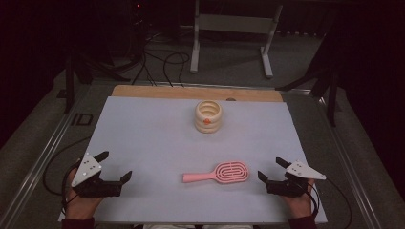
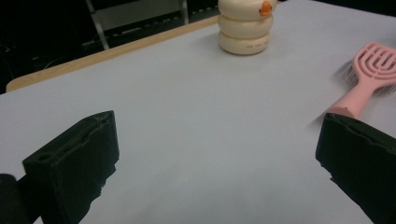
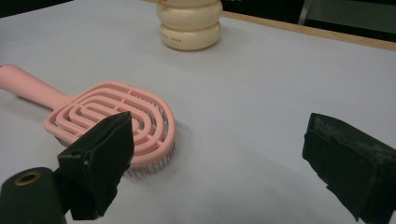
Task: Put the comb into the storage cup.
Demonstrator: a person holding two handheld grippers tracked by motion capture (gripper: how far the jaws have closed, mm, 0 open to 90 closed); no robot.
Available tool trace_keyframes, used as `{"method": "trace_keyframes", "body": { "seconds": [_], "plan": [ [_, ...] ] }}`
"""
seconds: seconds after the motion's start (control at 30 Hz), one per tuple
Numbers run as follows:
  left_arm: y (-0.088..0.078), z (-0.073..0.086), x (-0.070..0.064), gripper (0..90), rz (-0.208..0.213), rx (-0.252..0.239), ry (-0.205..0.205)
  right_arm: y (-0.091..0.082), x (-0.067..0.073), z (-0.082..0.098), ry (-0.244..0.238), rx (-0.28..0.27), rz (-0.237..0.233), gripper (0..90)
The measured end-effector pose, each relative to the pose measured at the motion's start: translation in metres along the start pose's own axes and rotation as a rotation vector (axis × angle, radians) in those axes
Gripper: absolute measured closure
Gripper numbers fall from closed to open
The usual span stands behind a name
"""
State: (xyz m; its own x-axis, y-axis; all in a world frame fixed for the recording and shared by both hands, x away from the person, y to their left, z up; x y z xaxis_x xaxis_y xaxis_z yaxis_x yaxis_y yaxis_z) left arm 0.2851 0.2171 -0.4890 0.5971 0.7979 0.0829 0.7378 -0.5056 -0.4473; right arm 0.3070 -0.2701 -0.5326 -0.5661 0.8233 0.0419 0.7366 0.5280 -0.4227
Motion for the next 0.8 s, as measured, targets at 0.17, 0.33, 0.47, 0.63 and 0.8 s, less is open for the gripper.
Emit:
{"method": "trace_keyframes", "body": {
  "seconds": [0.17, 0.33, 0.47, 0.63, 0.8],
  "plan": [
    [0.006, -0.001, -0.006, 0.1, 0.015, 0.011, 0.016, 0.001, 0.001, 0.0, -0.003, 0.005, -0.005, 9.1],
    [0.01, -0.001, -0.012, 0.1, 0.033, 0.015, 0.025, 0.002, 0.002, 0.001, -0.007, 0.009, -0.009, 9.1],
    [0.014, -0.002, -0.017, 0.1, 0.047, 0.02, 0.039, 0.002, 0.003, 0.001, -0.007, 0.011, -0.014, 9.1],
    [0.016, -0.002, -0.021, 0.1, 0.057, 0.021, 0.048, 0.003, 0.005, 0.001, -0.011, 0.014, -0.026, 9.1],
    [0.016, -0.004, -0.022, 0.1, 0.063, 0.01, 0.047, 0.004, 0.008, 0.001, -0.017, 0.022, -0.039, 9.1]
  ]
}}
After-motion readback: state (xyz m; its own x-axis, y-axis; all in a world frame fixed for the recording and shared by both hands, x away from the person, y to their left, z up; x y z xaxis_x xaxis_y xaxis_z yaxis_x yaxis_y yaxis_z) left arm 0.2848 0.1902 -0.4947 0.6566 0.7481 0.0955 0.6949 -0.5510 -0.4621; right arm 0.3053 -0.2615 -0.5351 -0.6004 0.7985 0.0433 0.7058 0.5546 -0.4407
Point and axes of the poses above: each handheld gripper's, and its own axes: y roughly forward along the jaws, z roughly out of its underside, x roughly to its left, the point moved 8 cm from there along y, roughly forward along the jaws, and after that the axes turned 1 degree about y, right-handed, at the moved point
